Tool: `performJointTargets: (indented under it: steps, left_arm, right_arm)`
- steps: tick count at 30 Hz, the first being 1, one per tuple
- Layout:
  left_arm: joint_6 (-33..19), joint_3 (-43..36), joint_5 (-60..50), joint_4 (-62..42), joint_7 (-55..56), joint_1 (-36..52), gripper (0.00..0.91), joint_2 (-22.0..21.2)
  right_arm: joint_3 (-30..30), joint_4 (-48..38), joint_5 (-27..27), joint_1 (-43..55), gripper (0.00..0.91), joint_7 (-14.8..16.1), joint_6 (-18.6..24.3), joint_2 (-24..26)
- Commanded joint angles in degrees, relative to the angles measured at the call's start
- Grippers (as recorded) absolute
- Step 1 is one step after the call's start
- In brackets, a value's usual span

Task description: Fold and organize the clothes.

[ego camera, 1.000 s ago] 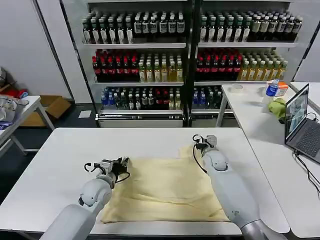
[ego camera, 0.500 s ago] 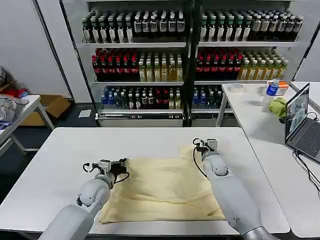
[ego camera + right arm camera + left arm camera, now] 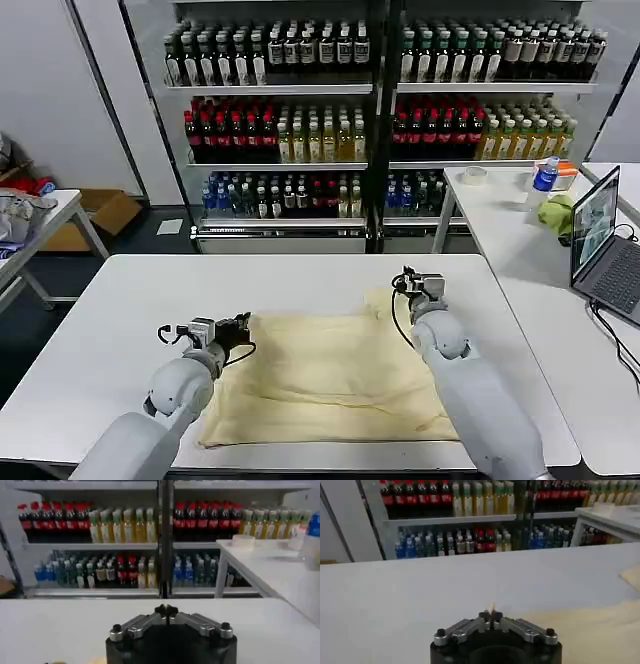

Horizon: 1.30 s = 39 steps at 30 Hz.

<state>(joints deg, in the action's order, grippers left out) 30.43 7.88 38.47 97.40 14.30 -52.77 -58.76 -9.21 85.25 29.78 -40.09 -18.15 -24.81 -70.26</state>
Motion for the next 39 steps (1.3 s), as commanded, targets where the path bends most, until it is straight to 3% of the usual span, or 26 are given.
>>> performJointTargets:
  steps: [1, 18, 32, 39]
  left_arm:
    - [0.5, 2.3, 1.4, 6.9, 0.1, -3.6, 0.02, 2.4]
    - [2.0, 10.3, 3.4, 20.3, -1.3, -16.8, 0.02, 6.7]
    - [2.6, 12.9, -0.3, 27.7, -1.7, -27.1, 0.02, 6.4]
    - [2.6, 14.0, -0.9, 29.0, -2.1, -30.1, 0.02, 6.7]
  right_arm:
    - [-3.2, 14.0, 0.7, -7.8, 0.0, -0.4, -0.6, 4.3]
    - [-14.1, 33.7, 4.9, -27.1, 0.0, -1.6, -3.6, 11.2]
    - [-22.0, 43.7, 6.8, -42.0, 0.0, -1.9, -8.1, 14.3]
    - [-24.0, 46.5, 7.4, -48.5, 0.0, -1.4, -8.4, 14.1]
